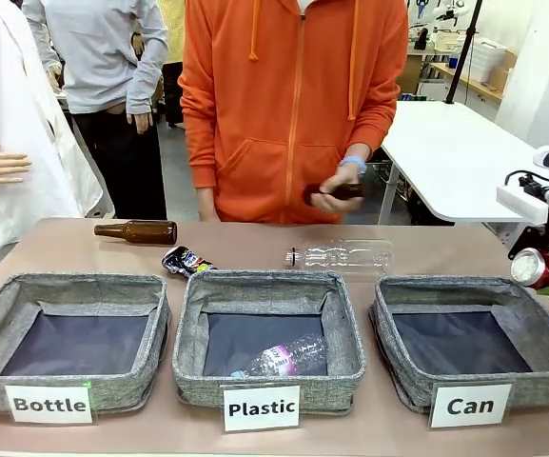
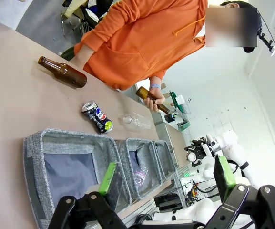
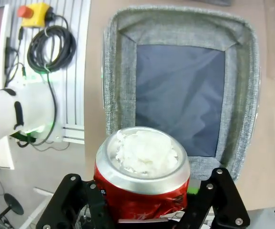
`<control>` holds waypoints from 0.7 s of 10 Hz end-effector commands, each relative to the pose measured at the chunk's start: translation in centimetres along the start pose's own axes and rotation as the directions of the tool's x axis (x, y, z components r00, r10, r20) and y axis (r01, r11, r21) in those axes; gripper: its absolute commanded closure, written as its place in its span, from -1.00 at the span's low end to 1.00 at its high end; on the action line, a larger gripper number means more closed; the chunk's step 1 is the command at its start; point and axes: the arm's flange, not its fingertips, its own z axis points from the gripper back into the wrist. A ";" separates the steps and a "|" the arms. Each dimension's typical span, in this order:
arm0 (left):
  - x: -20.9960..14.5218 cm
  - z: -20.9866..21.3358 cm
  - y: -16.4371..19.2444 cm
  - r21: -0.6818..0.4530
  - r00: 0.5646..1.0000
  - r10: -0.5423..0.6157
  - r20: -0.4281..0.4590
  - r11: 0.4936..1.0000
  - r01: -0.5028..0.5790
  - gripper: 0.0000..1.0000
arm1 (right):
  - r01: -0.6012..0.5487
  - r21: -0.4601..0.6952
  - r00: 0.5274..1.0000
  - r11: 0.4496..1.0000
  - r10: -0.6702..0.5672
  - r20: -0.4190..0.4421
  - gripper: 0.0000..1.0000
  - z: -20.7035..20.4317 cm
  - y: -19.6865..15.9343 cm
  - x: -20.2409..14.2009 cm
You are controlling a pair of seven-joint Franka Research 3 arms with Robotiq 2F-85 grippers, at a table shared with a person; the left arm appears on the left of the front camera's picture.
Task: Sort the can waste into the basket.
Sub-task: Pick up the can waste from the table and place it in the right Fabric basket.
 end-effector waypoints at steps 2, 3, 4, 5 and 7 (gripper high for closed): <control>-0.2 0.2 -0.1 -0.003 1.000 -0.015 -0.011 1.000 0.015 -1.00 | 0.014 -0.018 0.999 1.000 -0.013 0.047 -0.85 0.2 -1.1 0.0; -0.2 0.2 -0.1 -0.003 1.000 -0.015 -0.011 1.000 0.015 -1.00 | 0.013 -0.019 0.999 1.000 -0.012 0.048 -1.00 0.2 -1.1 -0.1; -0.2 0.2 -0.1 -0.003 1.000 -0.015 -0.011 1.000 0.015 -1.00 | 0.017 -0.017 0.999 1.000 -0.016 0.048 -1.00 0.3 -1.1 0.0; -0.2 0.2 -0.1 -0.003 1.000 -0.015 -0.011 1.000 0.015 -1.00 | 0.029 -0.013 0.998 0.999 -0.028 0.061 -1.00 0.4 -1.5 0.1; -0.2 0.2 -0.1 -0.003 1.000 -0.015 -0.011 1.000 0.015 -1.00 | 0.057 0.002 0.993 0.998 -0.057 0.106 -0.96 0.5 -2.1 0.0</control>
